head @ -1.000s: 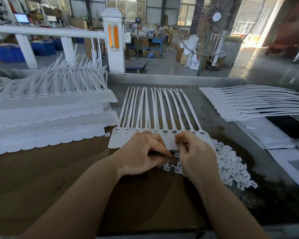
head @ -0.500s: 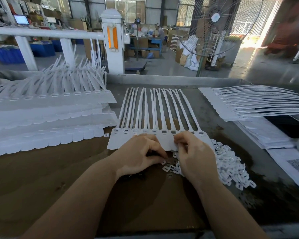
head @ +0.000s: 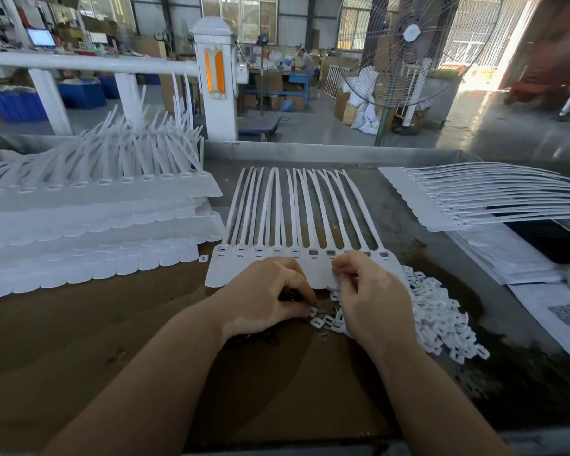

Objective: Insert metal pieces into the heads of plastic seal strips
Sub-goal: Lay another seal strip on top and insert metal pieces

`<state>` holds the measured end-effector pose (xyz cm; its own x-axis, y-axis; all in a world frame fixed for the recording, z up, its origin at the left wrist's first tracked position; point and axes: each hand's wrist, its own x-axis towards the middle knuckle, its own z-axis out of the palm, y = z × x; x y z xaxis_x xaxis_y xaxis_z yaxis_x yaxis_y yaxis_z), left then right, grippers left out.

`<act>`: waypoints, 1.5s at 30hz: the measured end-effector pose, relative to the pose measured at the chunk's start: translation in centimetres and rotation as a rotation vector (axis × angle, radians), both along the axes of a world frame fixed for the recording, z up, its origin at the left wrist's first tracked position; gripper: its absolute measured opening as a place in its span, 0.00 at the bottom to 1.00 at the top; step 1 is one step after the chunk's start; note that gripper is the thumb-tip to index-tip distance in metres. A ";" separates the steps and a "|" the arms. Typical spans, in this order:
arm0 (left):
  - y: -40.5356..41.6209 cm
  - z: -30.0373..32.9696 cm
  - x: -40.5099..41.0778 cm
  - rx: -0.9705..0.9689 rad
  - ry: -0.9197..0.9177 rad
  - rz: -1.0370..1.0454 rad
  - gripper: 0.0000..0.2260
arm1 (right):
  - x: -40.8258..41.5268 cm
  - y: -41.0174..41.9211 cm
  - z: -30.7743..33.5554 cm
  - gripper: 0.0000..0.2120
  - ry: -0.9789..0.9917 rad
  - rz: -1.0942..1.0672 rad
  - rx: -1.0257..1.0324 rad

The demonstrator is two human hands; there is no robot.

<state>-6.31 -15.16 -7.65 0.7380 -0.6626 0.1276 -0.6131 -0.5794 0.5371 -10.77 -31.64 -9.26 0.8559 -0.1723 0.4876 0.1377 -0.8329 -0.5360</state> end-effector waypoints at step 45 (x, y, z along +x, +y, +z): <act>-2.8 2.4 3.3 -0.260 0.158 0.382 0.05 | 0.0 0.0 0.0 0.08 0.038 0.004 0.001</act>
